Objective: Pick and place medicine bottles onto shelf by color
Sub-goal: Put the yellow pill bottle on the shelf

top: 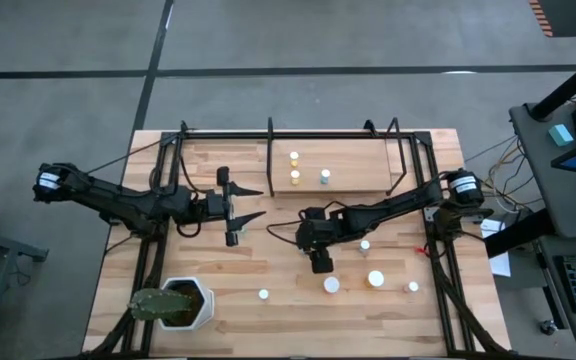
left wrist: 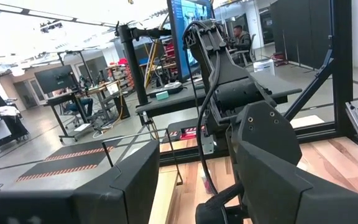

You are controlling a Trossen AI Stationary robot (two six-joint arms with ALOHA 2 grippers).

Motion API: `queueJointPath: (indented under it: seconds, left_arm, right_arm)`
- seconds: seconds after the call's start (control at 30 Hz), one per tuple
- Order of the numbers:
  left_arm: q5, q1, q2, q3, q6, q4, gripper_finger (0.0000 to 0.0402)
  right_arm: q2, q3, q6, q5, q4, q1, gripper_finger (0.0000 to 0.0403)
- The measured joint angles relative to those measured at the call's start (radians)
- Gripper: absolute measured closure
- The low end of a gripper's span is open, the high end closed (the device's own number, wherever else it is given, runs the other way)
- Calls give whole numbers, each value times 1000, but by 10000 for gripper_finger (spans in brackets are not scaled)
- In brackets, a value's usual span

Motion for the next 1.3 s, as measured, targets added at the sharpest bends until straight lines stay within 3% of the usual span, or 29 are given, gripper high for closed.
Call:
queueJointPath:
  seconds: [0.4, 0.6, 0.8, 1.07, 1.3]
  left_arm:
    - [0, 0, 0, 0, 1, -2, 203]
    - [0, 0, 0, 0, 3, -3, 203]
    - [0, 0, 0, 1, 1, -2, 203]
    - [0, 0, 0, 1, 1, 4, 203]
    - [-2, 0, -7, 1, 23, 10, 203]
  right_arm:
    - [5, 0, 0, 0, 12, 0, 292]
    - [-4, 10, 2, 0, 3, 0, 286]
    - [-91, 32, 38, 3, -42, -1, 285]
    - [-279, 34, 246, 70, -212, -70, 290]
    - [-375, 22, 533, 244, -388, -161, 291]
